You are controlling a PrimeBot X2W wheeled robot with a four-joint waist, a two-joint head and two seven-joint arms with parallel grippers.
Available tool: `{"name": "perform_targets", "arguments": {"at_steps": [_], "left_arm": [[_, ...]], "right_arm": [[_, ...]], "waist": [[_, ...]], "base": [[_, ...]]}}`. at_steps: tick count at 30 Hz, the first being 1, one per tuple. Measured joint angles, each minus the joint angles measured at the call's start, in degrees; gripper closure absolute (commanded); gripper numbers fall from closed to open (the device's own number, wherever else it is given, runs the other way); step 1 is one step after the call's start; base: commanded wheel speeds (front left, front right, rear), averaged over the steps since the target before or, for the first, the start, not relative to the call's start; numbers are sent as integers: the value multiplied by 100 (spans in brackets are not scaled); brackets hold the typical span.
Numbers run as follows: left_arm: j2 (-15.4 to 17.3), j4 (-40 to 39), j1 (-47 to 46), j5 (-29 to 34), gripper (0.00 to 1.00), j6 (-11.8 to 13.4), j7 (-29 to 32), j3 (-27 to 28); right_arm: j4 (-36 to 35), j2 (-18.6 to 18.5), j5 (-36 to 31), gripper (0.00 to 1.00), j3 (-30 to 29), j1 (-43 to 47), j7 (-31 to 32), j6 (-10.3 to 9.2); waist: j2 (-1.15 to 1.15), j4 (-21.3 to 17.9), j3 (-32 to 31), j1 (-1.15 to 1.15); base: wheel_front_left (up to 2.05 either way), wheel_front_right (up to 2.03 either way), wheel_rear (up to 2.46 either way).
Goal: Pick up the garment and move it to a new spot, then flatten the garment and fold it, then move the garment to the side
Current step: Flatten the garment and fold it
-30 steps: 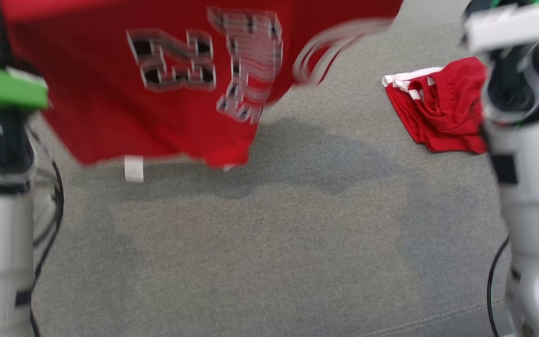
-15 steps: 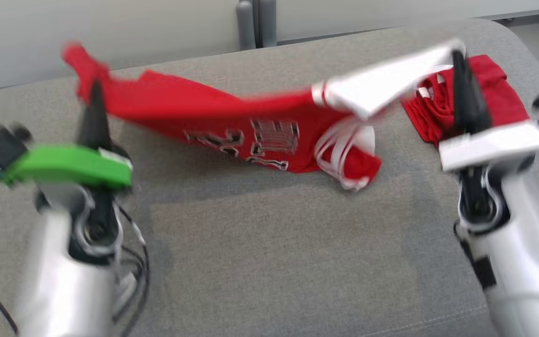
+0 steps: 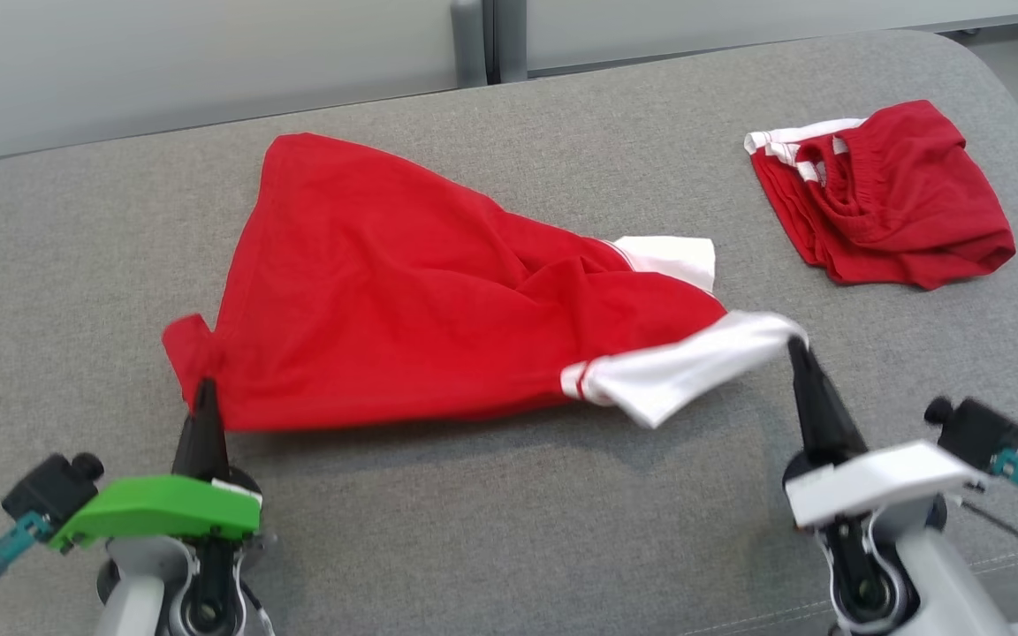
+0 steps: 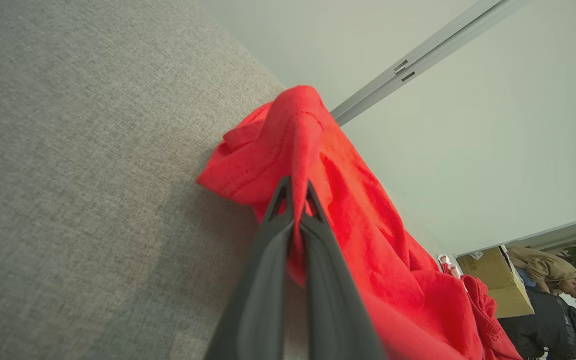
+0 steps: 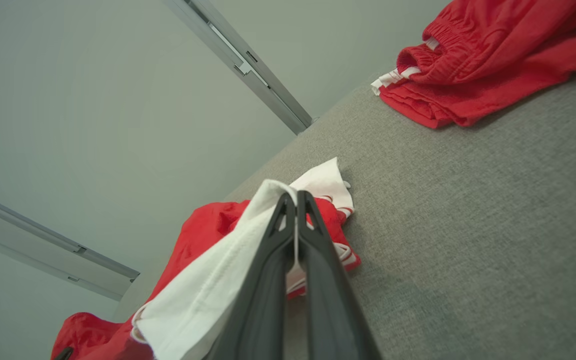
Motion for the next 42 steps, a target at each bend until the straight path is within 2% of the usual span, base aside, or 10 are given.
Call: {"name": "perform_targets", "arguments": {"at_steps": [15, 20, 21, 22, 23, 25, 27, 28, 31, 42], "left_arm": [[-7, 149, 815, -115, 100, -47, -152, -69], [-9, 127, 833, -110, 51, -73, -178, -138], [-9, 127, 840, -110, 21, -73, -189, -140], [-9, 127, 845, -109, 0, -71, -193, -138], [-9, 126, 851, -109, 0, -71, -194, -134], [-9, 120, 879, -110, 0, -71, -205, -121], [-9, 99, 926, -110, 0, -71, -226, -114], [-9, 74, 960, -110, 0, -71, -226, -112], [-9, -11, 1012, -116, 0, -71, -244, -67], [2, -199, 1132, -127, 0, -5, -346, 381]], "right_arm": [[533, -119, 12, 100, 504, 875, 16, 49], [571, -151, -35, 100, 699, 883, 15, 49], [575, -152, -36, 100, 714, 883, 15, 49], [577, -154, -35, 100, 732, 883, 14, 49], [576, -152, -35, 100, 755, 883, 11, 49], [579, -151, -32, 86, 804, 883, 11, 49], [588, -155, -31, 58, 846, 883, 10, 49], [590, -160, -21, 50, 859, 883, 10, 49], [589, -203, 11, 0, 878, 885, 9, 49], [483, -505, 14, 0, 1134, 1021, 1, 51]], "waist": [[0, 62, 29, 0], [0, 83, 23, 0], [0, 81, 21, 0], [0, 78, 18, 0], [0, 74, 15, 0], [0, 67, 6, 0], [0, 60, -6, 0], [0, 58, -13, 0], [0, 50, -36, 0], [0, -56, -68, 0]], "base": [[0, 0, 0], [0, 0, 0], [0, 0, 0], [0, 0, 0], [0, 0, 0], [0, 0, 0], [0, 0, 0], [0, 0, 0], [0, 0, 0], [0, 0, 0]]}}
